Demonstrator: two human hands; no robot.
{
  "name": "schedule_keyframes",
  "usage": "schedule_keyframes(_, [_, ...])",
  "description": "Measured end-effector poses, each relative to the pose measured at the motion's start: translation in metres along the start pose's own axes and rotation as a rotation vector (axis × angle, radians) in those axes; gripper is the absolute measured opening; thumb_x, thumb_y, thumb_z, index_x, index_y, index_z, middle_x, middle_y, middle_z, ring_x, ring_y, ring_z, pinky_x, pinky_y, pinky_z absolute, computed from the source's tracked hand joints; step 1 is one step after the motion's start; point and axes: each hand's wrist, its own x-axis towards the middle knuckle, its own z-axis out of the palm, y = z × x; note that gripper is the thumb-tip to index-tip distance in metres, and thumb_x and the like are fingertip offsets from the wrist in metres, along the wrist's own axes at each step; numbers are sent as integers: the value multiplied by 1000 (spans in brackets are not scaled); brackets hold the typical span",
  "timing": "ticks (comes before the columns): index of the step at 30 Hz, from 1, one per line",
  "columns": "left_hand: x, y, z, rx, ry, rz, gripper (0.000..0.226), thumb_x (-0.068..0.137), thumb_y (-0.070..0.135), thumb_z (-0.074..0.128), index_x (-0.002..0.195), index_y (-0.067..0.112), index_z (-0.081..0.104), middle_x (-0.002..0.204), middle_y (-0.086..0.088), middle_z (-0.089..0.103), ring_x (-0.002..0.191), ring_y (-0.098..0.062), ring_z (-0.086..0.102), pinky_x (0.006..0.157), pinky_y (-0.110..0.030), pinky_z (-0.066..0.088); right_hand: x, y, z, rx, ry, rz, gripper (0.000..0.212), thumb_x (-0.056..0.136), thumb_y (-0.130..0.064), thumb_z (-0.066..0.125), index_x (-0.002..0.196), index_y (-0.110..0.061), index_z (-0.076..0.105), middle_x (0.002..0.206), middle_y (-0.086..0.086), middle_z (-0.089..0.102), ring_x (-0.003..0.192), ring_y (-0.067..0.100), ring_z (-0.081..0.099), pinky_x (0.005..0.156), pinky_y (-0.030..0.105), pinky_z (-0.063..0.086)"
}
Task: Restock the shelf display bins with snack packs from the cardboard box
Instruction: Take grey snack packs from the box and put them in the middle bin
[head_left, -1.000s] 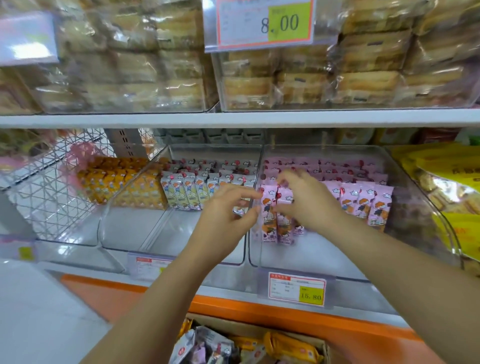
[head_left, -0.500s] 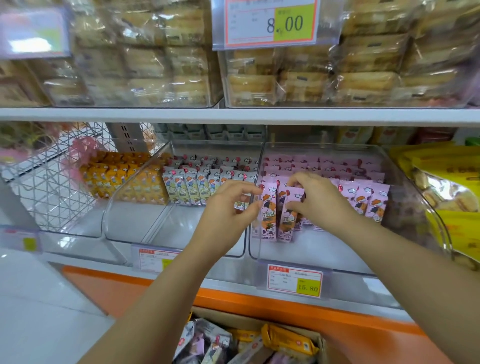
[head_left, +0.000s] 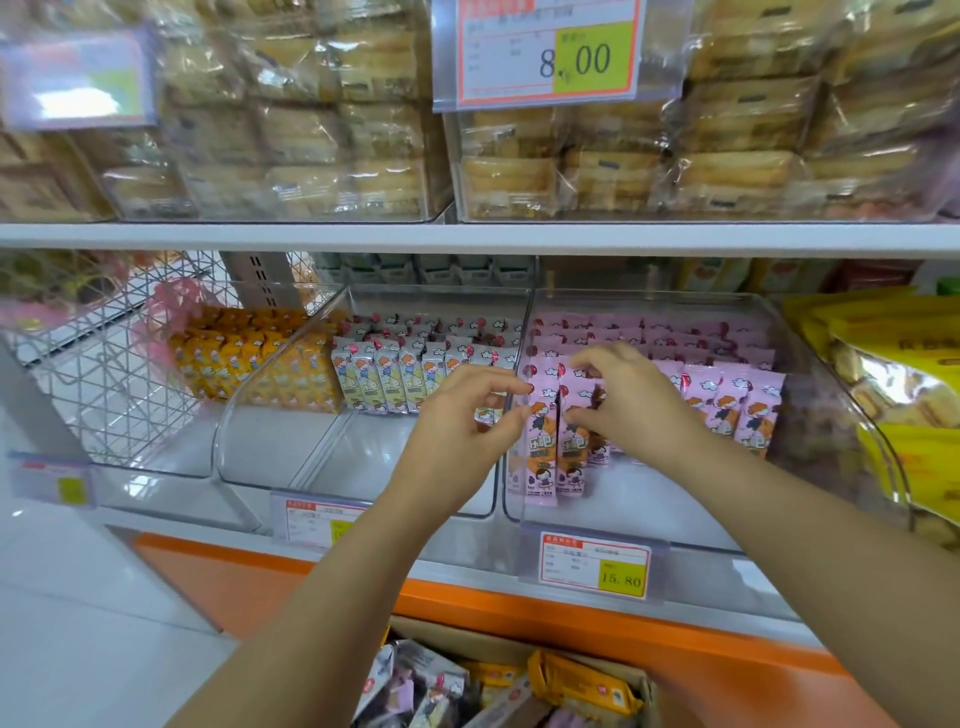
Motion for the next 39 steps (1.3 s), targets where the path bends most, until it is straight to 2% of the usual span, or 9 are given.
schedule_keyframes(8, [-10, 2, 3, 69, 57, 54, 14, 92, 21, 61, 98, 33, 64, 112, 18, 51, 101, 14, 49, 84, -14, 48, -24, 2, -10, 95, 34, 6, 52, 81, -23, 75, 127, -18, 52, 128, 3, 46, 83, 16, 59, 86, 33, 48])
schedule_keyframes(12, [-40, 6, 4, 118, 192, 155, 14, 95, 15, 57, 100, 27, 63, 107, 16, 54, 104, 10, 50, 88, -15, 45, -59, -12, -13, 110, 220, -114, 30, 85, -18, 69, 114, -19, 62, 108, -4, 54, 79, 11, 58, 78, 36, 51])
schedule_keyframes(17, [-87, 5, 5, 133, 230, 162, 16, 95, 16, 52, 99, 30, 57, 99, 21, 53, 93, 6, 53, 80, -14, 45, -114, -33, 0, 228, 291, -337, 14, 82, -1, 68, 92, -11, 68, 83, -13, 50, 71, -7, 46, 69, 0, 36])
schedule_keyframes(21, [-145, -11, 1, 107, 137, -71, 23, 95, 11, 56, 97, 34, 58, 99, 20, 58, 93, 5, 56, 77, -20, 48, -160, -40, 34, 307, 145, -274, 13, 82, -5, 67, 92, -13, 69, 79, -10, 54, 72, 1, 48, 67, 1, 36])
schedule_keyframes(25, [-194, -46, -11, 254, -88, -324, 19, 97, 14, 54, 114, 17, 62, 116, 1, 61, 105, -10, 56, 80, -13, 40, -189, -27, 79, 154, -292, -95, 21, 86, -16, 67, 107, -17, 66, 99, -1, 64, 85, 11, 55, 67, 6, 36])
schedule_keyframes(28, [-223, -69, -23, 376, -172, -484, 25, 99, 21, 52, 122, 17, 60, 126, -1, 57, 109, -16, 55, 75, -13, 39, -202, -18, 106, 11, -464, -19, 31, 87, -19, 65, 118, -21, 62, 117, 3, 60, 104, 21, 57, 83, 28, 46])
schedule_keyframes(32, [-233, -93, -31, 506, -159, -559, 26, 97, 21, 54, 122, 21, 59, 130, -8, 53, 86, -22, 57, 74, -35, 48, -200, -22, 126, -70, -528, -18, 42, 90, -21, 61, 131, -24, 52, 131, 2, 51, 117, 24, 51, 89, 32, 44])
schedule_keyframes(35, [-239, -110, -36, 662, -43, -557, 29, 95, 19, 54, 123, 22, 60, 138, -3, 50, 121, -23, 48, 99, -40, 39, -193, -37, 143, -69, -523, -80, 41, 92, -25, 59, 132, -24, 51, 135, -1, 49, 121, 20, 48, 92, 32, 45])
schedule_keyframes(39, [-240, -126, -47, 740, 94, -612, 33, 93, 22, 54, 124, 27, 60, 136, -1, 51, 126, -26, 41, 107, -43, 32, -177, -62, 166, 17, -534, -110, 43, 94, -24, 57, 136, -24, 47, 139, -1, 47, 120, 20, 50, 95, 32, 45])
